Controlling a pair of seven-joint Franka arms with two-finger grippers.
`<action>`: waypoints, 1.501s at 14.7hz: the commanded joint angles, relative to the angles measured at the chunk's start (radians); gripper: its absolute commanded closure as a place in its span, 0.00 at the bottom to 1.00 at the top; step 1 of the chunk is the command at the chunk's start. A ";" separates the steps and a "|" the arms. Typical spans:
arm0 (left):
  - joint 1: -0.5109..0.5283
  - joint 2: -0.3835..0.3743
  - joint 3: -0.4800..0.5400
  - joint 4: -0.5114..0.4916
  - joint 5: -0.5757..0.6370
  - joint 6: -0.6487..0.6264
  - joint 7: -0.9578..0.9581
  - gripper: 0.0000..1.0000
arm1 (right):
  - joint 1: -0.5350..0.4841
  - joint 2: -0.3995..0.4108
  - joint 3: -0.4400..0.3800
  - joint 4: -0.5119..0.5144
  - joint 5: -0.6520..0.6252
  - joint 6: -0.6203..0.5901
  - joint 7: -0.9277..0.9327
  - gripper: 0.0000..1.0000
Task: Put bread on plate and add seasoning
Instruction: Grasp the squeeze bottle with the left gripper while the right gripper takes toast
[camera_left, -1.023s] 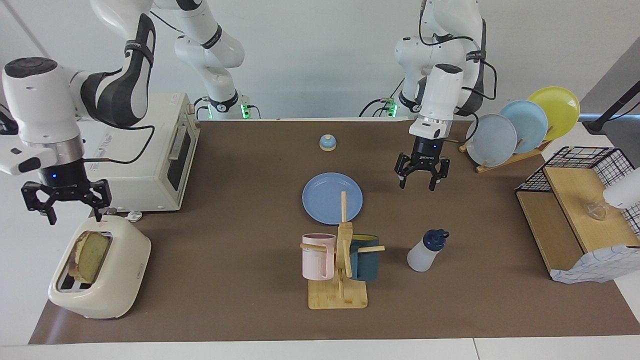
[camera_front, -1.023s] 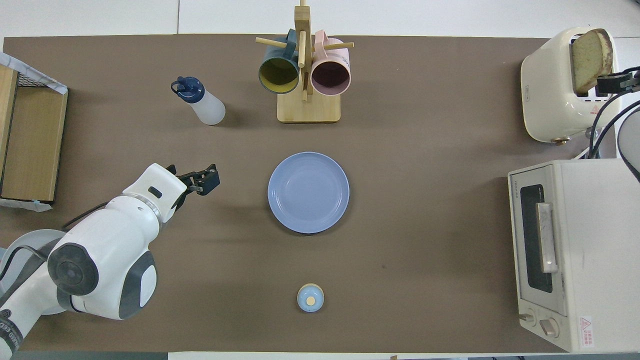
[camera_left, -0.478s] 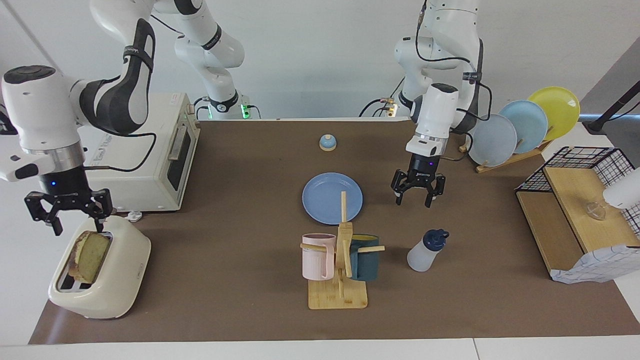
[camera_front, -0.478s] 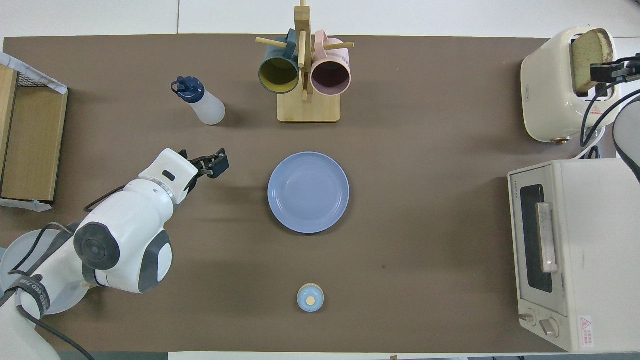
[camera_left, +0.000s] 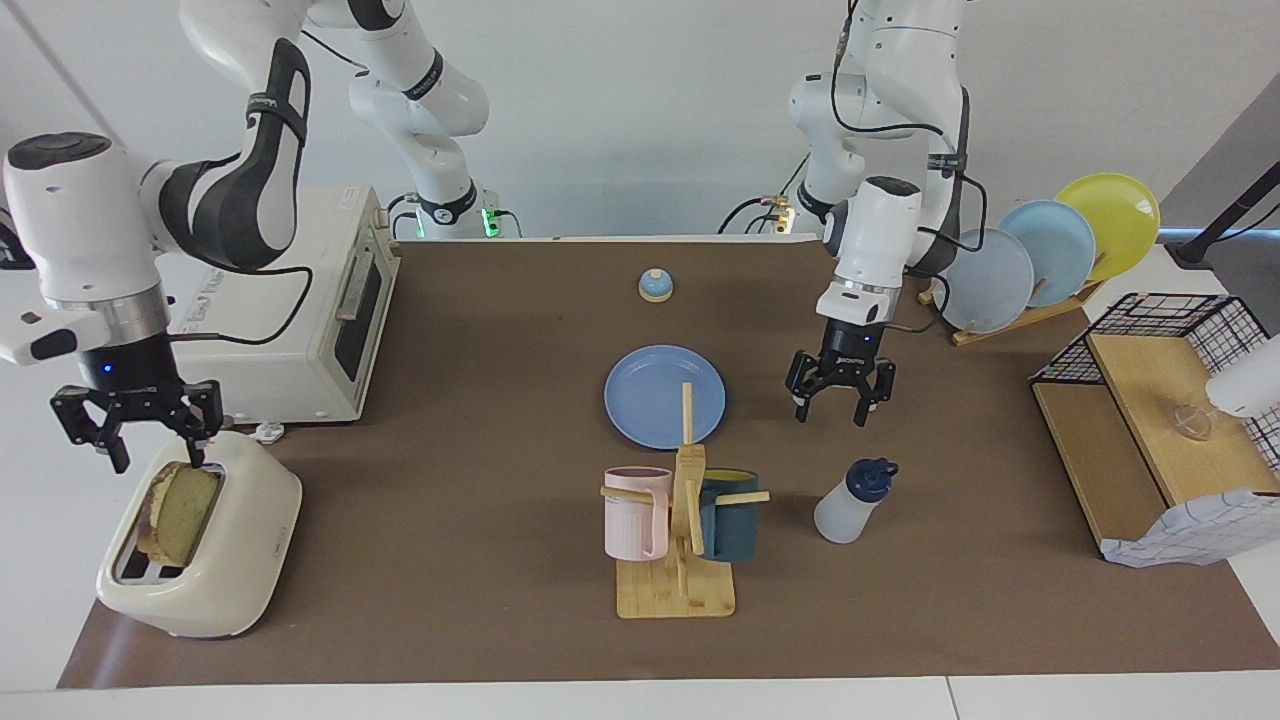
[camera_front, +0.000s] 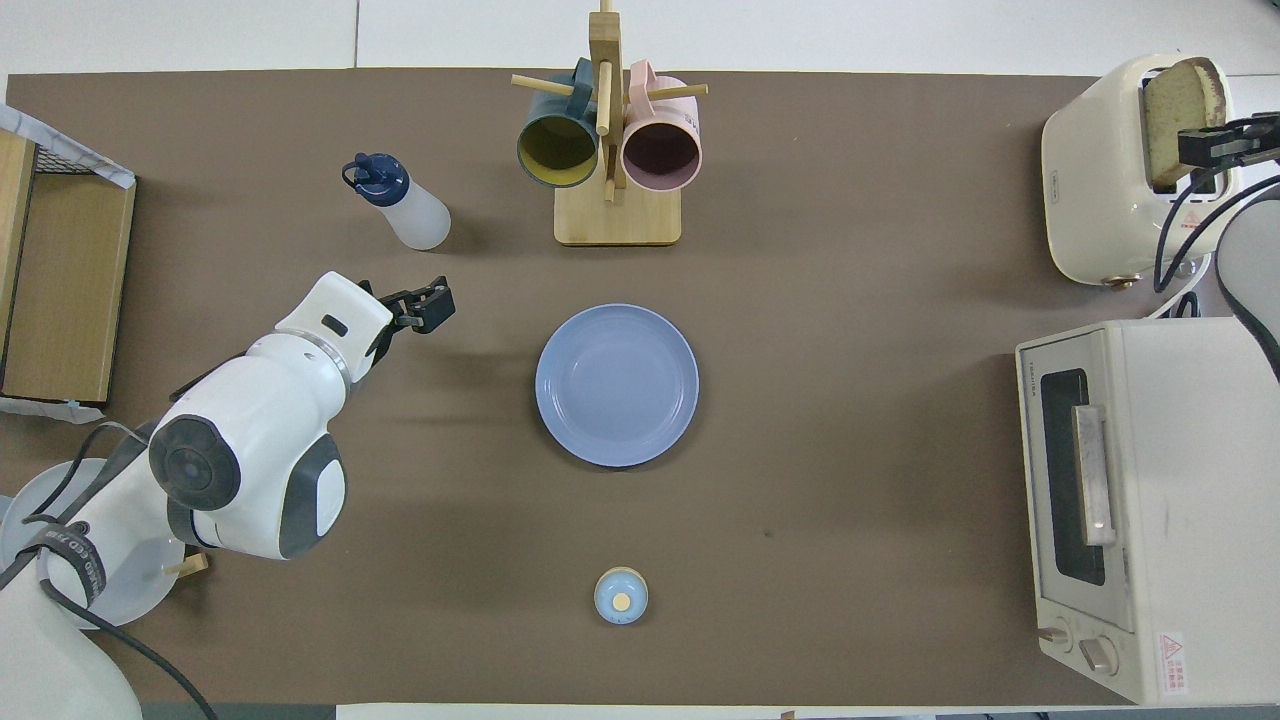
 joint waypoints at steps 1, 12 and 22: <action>-0.004 0.052 0.006 0.043 -0.001 0.022 0.005 0.00 | -0.003 0.012 0.006 0.017 0.006 0.006 0.001 0.61; -0.034 0.164 0.063 0.182 0.004 0.011 0.008 0.00 | 0.022 0.033 0.012 0.195 -0.091 -0.195 -0.076 1.00; -0.372 0.260 0.408 0.270 -0.003 0.011 -0.032 0.00 | 0.207 -0.134 0.033 0.326 -0.053 -0.628 -0.030 1.00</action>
